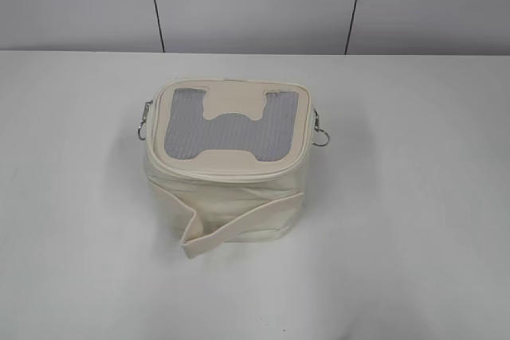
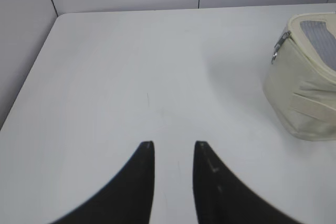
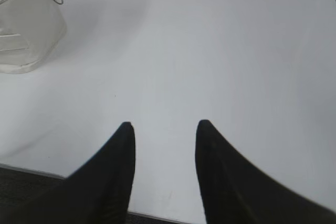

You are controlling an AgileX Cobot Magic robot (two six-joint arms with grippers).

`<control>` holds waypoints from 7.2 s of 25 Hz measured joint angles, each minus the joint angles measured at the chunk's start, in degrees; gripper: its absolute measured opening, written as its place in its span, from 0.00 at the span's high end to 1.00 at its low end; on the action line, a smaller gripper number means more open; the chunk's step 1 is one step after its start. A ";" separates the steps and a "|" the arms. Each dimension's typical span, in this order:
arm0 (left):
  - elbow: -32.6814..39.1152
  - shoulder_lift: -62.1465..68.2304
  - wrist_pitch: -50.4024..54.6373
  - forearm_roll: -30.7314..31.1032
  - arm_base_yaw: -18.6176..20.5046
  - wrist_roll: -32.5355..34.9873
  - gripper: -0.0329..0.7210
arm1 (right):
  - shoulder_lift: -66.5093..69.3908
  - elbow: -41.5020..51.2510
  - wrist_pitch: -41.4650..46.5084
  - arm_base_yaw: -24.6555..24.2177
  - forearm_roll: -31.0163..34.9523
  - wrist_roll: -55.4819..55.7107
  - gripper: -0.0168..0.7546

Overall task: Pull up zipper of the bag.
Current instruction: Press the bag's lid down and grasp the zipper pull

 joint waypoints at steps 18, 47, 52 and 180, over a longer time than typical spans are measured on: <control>0.00 0.00 0.00 0.00 0.00 -0.02 0.70 | 0.00 0.00 0.00 0.00 0.00 0.00 0.57; 0.00 1.01 -0.05 0.00 0.00 -0.02 0.69 | 96.43 -40.22 -17.86 8.23 58.14 -66.60 0.56; 0.00 3.62 0.01 0.00 0.00 -0.02 0.67 | 115.57 -63.28 -9.65 11.94 56.19 -64.95 0.53; -11.17 77.01 -24.64 -37.36 -33.74 59.59 0.96 | 137.75 -91.67 5.92 19.84 47.28 -38.47 0.87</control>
